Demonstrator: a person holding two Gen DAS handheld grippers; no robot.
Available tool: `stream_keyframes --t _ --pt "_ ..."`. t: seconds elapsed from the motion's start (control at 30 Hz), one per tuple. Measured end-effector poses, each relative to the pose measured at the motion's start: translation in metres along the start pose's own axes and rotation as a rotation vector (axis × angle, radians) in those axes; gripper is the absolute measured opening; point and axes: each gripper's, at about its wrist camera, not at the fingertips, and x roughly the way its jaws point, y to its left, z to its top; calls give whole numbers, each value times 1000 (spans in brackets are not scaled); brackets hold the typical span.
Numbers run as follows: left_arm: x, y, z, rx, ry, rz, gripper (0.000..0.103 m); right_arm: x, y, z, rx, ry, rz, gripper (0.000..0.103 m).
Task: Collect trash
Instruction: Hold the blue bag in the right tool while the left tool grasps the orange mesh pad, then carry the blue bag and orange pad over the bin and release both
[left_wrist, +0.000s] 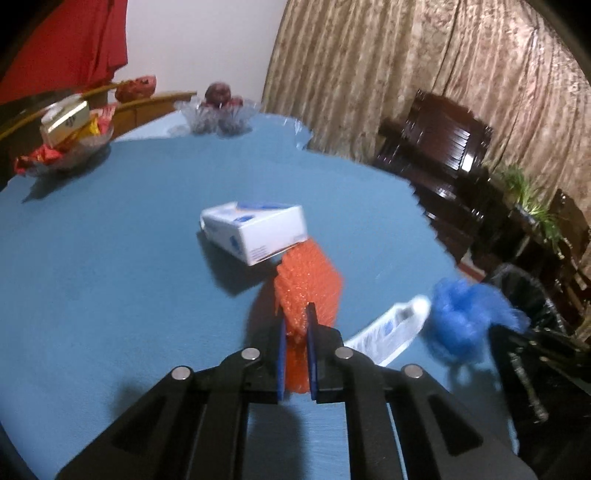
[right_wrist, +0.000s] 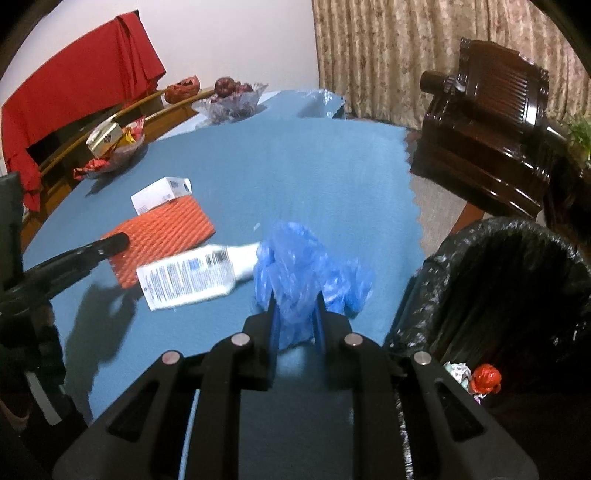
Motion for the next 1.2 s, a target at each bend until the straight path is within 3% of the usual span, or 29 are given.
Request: stream_keyframes --t 0.1,0.13,0.27,0.47,0.5,0.6,0.73,0.83,0.87,0.93,1.0,1.1,1.2 --pt "-13 -6 9 12 -29 -9 9 -9 2 6 -3 -28 5 15" --pt "-17 -8 12 12 -37 -14 9 -12 2 9 -4 -38 12 9" --pt "-29 -16 23 11 -68 -36 9 -25 3 18 -16 -72 23 5" --pt "-30 -29 18 31 -55 -54 9 -19 2 18 -5 -42 29 8" --pt "-29 -29 13 30 -46 -55 9 -17 1 17 -1 -33 26 12" --pt "-21 -31 -2 28 -11 -58 9 -6 6 15 -11 -5 3 43" --pt "-7 -28 -16 22 35 -51 9 11 11 11 -25 22 -7 59" --pt "-3 -25 -18 12 44 -46 9 29 15 13 -41 43 -5 59" --pt "-2 -23 -18 9 45 -44 9 35 15 13 -45 58 -5 57" --pt "-1 -23 -17 9 45 -41 9 45 17 15 -53 82 -26 37" --pt "-1 -22 -16 9 45 -38 9 48 18 16 -63 81 -32 31" --pt "-3 -24 -15 6 41 -39 9 40 18 19 -78 56 -18 3" --pt "-9 -31 -11 11 22 -50 9 28 13 22 -57 15 7 3"
